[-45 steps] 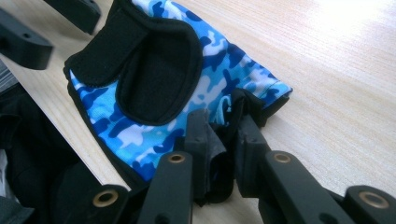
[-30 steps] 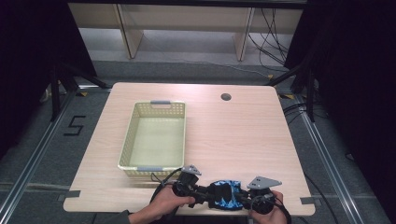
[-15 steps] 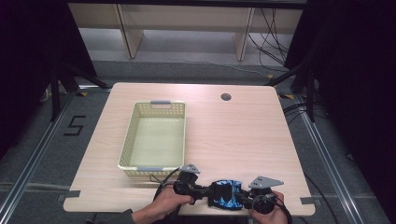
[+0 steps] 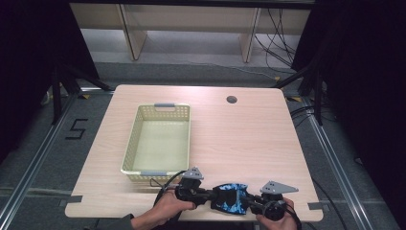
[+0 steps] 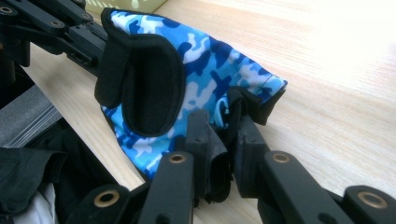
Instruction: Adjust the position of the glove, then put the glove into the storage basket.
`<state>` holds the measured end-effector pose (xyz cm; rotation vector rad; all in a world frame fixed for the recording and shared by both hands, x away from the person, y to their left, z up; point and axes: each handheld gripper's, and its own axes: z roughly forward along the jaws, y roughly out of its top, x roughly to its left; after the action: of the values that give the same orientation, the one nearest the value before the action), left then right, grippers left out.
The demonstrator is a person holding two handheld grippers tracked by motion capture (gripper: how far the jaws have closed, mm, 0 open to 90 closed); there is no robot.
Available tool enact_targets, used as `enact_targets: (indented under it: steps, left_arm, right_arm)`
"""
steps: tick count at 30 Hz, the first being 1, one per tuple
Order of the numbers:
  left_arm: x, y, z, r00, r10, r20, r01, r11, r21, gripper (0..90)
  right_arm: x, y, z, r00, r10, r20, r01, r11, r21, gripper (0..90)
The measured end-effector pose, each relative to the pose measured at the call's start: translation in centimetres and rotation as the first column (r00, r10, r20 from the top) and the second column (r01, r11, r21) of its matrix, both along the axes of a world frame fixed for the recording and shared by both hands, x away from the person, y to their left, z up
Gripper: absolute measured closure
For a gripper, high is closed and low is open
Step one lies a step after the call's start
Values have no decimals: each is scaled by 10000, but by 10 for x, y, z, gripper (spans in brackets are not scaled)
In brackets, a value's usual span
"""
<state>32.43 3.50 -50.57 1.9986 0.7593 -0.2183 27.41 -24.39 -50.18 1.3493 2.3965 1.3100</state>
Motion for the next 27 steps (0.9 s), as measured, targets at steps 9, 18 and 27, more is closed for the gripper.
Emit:
enact_targets:
  steps: [9,18,27]
  left_arm:
    - [-9,19,12,9993,-36,369,38,10000,-50,836]
    - [-18,42,19,9991,25,425,-20,9999,-121,835]
    - [-22,61,32,9969,4,785,2,10000,-82,836]
  right_arm:
    - [-7,11,9,9973,209,710,-221,9996,162,798]
    - [-13,30,18,9945,547,896,-603,9963,606,798]
    - [-13,43,32,9900,847,1130,-926,9935,665,798]
